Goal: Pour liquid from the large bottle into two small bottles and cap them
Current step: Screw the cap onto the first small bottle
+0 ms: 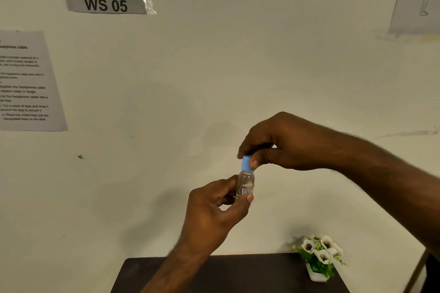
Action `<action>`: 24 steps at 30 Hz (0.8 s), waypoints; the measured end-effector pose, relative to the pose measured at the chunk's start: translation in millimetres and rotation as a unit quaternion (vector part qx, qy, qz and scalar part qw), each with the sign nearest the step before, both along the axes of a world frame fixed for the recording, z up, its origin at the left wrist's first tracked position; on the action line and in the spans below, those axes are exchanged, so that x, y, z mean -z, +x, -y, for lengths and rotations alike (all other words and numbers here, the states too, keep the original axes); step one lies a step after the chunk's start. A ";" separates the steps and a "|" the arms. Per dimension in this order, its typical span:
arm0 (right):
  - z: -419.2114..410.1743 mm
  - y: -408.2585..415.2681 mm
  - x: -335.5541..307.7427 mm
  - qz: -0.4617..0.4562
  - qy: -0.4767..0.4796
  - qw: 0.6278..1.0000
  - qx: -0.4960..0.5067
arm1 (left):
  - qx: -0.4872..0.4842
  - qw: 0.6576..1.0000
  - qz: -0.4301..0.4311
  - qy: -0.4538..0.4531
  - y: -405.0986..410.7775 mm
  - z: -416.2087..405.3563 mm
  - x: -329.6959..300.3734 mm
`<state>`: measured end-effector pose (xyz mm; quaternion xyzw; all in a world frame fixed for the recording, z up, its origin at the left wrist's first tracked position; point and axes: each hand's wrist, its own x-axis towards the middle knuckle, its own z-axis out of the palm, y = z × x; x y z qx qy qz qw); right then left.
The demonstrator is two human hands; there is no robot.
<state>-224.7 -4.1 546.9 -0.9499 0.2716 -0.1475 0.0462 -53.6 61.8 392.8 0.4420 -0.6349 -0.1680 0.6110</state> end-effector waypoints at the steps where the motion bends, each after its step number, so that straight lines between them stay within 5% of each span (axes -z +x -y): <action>1: 0.3 1.4 0.4 -0.007 -0.003 1.000 -0.015 | -0.002 1.000 0.004 0.001 0.6 -0.9 -0.4; 7: -7.9 7.6 -4.4 -0.021 0.005 1.000 -0.011 | 0.000 1.000 0.003 0.001 2.3 -3.7 1.6; 13: -14.6 13.3 -3.6 -0.025 -0.105 0.992 0.067 | -0.001 1.000 0.004 -0.011 2.2 -4.5 4.5; 16: -13.5 4.3 -13.0 0.062 0.018 0.998 0.019 | -0.001 1.000 -0.001 -0.018 4.8 -3.8 4.3; 18: -16.1 0.9 -17.5 0.038 0.073 0.996 -0.029 | -0.001 1.000 -0.003 -0.019 5.5 -4.1 3.7; 24: -13.6 11.3 -1.7 0.013 0.059 0.998 0.023 | -0.002 1.000 0.006 -0.011 1.2 -5.7 3.9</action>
